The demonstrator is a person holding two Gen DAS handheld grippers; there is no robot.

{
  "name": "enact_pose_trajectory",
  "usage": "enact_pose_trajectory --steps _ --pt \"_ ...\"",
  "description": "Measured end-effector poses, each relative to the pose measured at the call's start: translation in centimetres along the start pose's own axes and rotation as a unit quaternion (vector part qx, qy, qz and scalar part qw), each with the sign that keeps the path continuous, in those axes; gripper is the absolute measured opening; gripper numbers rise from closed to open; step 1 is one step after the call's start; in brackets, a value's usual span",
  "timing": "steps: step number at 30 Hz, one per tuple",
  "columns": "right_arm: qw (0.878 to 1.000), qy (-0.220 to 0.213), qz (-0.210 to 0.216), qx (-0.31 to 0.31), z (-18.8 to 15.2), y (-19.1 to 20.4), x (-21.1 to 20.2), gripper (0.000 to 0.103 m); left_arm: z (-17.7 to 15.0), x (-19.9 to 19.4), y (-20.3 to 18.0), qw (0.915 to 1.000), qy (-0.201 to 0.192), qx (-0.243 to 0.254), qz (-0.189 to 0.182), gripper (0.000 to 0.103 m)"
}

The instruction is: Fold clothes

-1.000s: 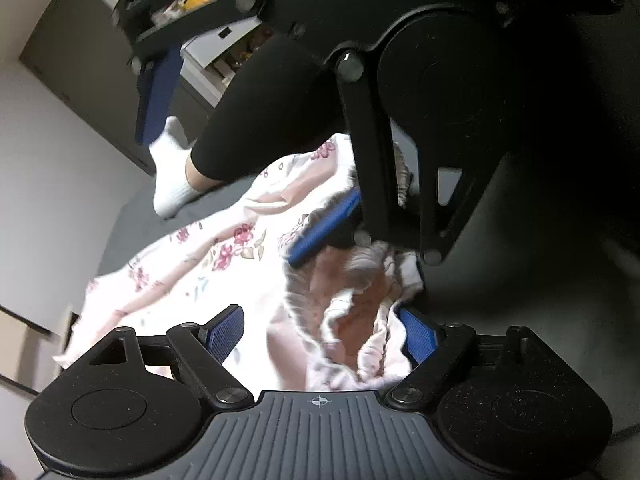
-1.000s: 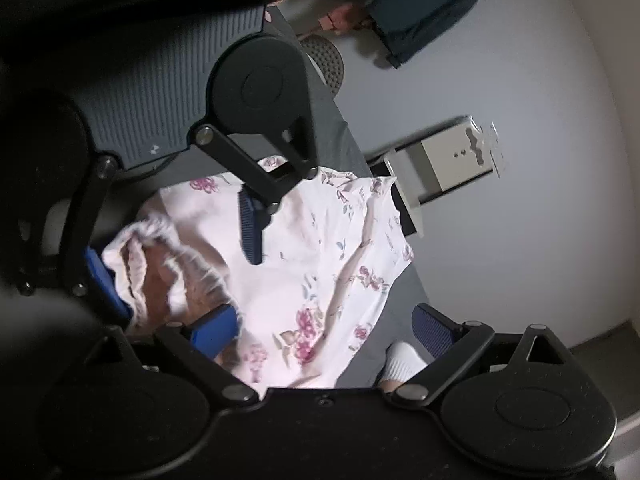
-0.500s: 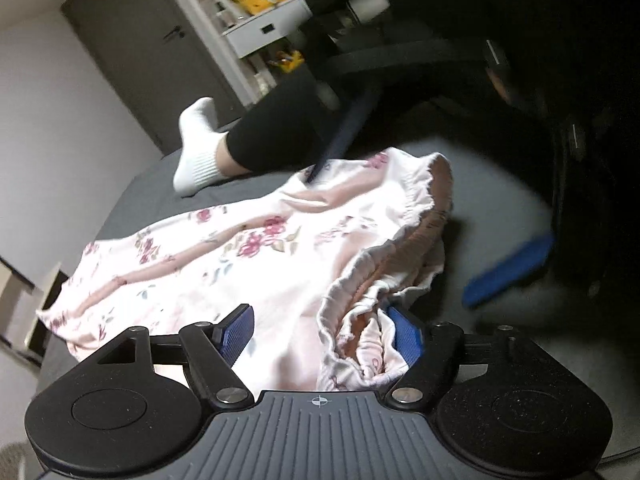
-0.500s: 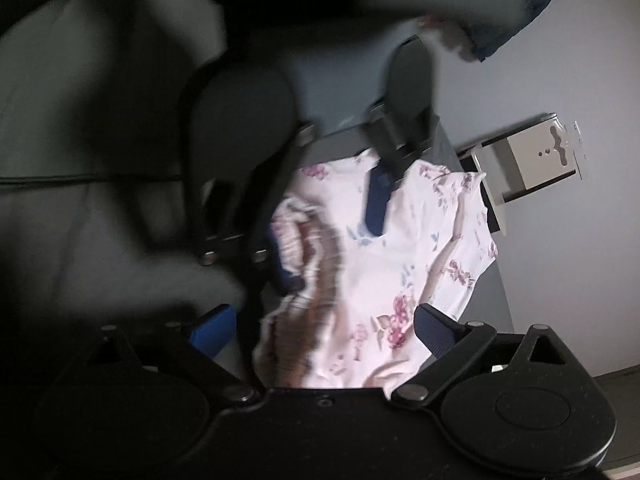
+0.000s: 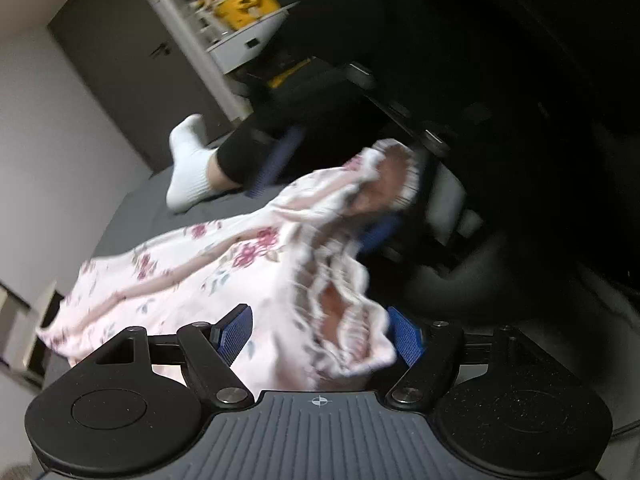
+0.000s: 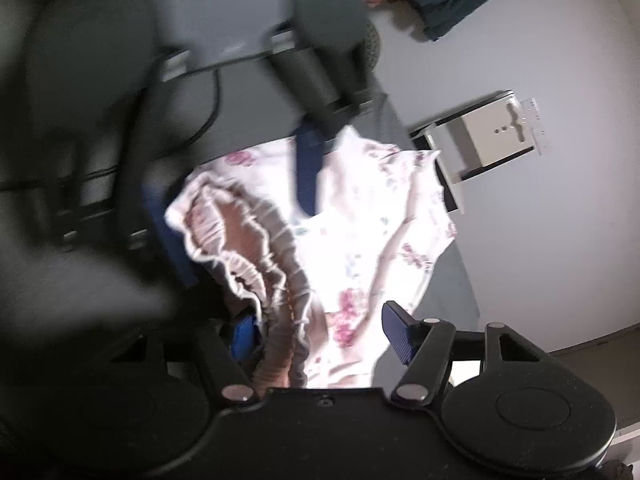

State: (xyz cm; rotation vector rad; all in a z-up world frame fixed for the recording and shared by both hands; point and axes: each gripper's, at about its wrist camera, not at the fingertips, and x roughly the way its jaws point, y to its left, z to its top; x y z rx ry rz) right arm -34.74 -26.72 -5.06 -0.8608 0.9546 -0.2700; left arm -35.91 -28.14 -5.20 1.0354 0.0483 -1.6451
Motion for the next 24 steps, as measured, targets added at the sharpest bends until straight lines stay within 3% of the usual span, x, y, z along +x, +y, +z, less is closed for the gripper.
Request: enact_pose_trajectory --steps 7,11,12,13,16,24 --pt "0.998 -0.004 0.021 0.051 -0.2 -3.1 0.6 0.063 1.2 1.4 -2.0 0.9967 -0.006 0.051 0.062 0.074" --pt "0.997 -0.004 0.031 0.072 -0.6 -4.0 0.9 0.065 1.9 2.3 -1.7 0.9959 0.015 0.059 0.067 0.031" --pt "0.997 -0.004 0.030 0.073 -0.5 -4.0 0.2 0.066 2.1 2.5 -1.6 0.9957 0.022 0.060 0.067 0.028" --pt "0.997 -0.004 0.026 0.071 -0.5 -4.0 0.1 0.069 2.2 2.4 -1.2 0.9963 0.024 0.051 0.065 0.022" --pt "0.999 0.000 0.007 0.046 -0.7 -3.1 -0.5 0.099 2.4 2.0 0.2 0.9970 0.029 0.009 0.071 0.016" --pt "0.997 0.053 -0.057 0.013 2.0 2.3 -0.4 0.101 3.1 0.6 3.5 0.9887 0.028 -0.129 0.071 0.016"
